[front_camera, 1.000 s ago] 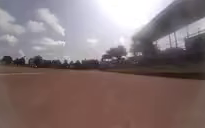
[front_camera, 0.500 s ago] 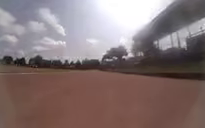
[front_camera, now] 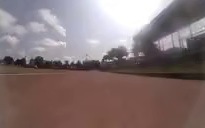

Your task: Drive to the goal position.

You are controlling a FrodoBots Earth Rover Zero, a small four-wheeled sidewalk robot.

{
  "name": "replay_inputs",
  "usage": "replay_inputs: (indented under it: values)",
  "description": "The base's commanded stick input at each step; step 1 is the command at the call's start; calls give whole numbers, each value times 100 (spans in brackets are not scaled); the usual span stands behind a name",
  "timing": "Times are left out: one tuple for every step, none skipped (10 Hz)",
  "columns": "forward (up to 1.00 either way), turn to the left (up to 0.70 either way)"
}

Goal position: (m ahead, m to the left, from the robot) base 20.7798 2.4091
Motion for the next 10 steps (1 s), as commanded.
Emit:
replay_inputs:
  values:
    - [70,0]
    - [70,0]
    - [70,0]
    - [70,0]
    - [70,0]
    - [70,0]
    - [70,0]
    - [70,0]
    - [70,0]
    - [70,0]
